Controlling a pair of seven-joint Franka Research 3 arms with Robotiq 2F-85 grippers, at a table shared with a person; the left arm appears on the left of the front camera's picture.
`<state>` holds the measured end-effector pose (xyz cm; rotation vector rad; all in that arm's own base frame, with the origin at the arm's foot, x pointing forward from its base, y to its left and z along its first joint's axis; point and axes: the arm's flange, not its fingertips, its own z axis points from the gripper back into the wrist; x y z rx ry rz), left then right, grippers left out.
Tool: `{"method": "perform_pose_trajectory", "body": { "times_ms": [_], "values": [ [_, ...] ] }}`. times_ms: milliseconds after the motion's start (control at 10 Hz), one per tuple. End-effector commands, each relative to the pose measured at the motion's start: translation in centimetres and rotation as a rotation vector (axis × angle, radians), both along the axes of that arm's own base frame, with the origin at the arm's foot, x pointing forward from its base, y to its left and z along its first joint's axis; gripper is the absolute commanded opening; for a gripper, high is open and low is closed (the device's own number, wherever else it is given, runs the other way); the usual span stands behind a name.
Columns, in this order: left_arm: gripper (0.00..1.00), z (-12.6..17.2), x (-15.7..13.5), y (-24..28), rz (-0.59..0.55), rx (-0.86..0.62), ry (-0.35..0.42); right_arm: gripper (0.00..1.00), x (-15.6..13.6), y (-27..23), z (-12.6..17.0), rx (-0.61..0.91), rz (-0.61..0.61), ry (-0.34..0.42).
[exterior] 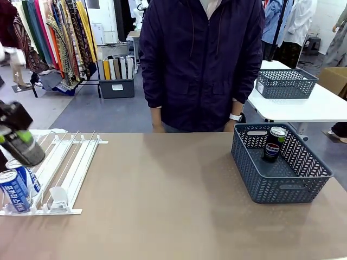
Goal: Retrieve and store the cans from the dispenser.
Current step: Pick up the last remaining can from one row of the Automatic Can Dispenser and place it in the middle of the table.
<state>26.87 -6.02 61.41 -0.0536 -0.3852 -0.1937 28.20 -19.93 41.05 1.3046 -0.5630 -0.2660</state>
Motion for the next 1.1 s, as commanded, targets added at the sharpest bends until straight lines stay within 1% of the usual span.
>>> {"method": "perform_pose_trajectory", "body": {
  "times_ms": [0, 100, 200, 600, 700, 800, 900, 1000],
  "values": [
    [0.0, 1.1, 0.6, 1.2, 0.05, -0.066, -0.049, 1.0, -0.2, -0.1, 0.4, 0.004, 0.004, 0.001],
    [0.0, 1.3, 0.2, 2.7, 0.09, -0.11, -0.068, 1.0, -0.2, -0.1, 0.4, 0.004, 0.004, 0.001],
    [0.0, 1.3, -0.1, 0.5, 0.016, -0.021, -0.025, 1.0, -0.2, -0.1, 0.4, 0.004, 0.004, 0.001],
    [0.0, 1.0, 0.1, 0.8, 0.03, -0.03, -0.018, 1.0, -0.2, -0.1, 0.4, 0.004, 0.004, 0.001],
    [0.0, 1.3, 2.0, -2.4, 0.045, -0.058, -0.025, 1.0, -0.2, -0.1, 0.4, 0.004, 0.004, 0.001],
    [0.0, 1.6, 3.8, -5.9, -0.013, -0.067, -0.049, 1.0, -0.2, -0.1, 0.4, 0.004, 0.004, 0.001],
    [0.0, 1.7, 6.4, -10.5, -0.133, -0.04, -0.046, 1.0, -0.2, -0.1, 0.4, 0.004, 0.004, 0.001],
    [0.0, 1.0, 9.6, -15.7, -0.216, -0.021, -0.047, 1.0, -0.2, -0.1, 0.4, 0.004, 0.004, 0.001]
  ]
}}
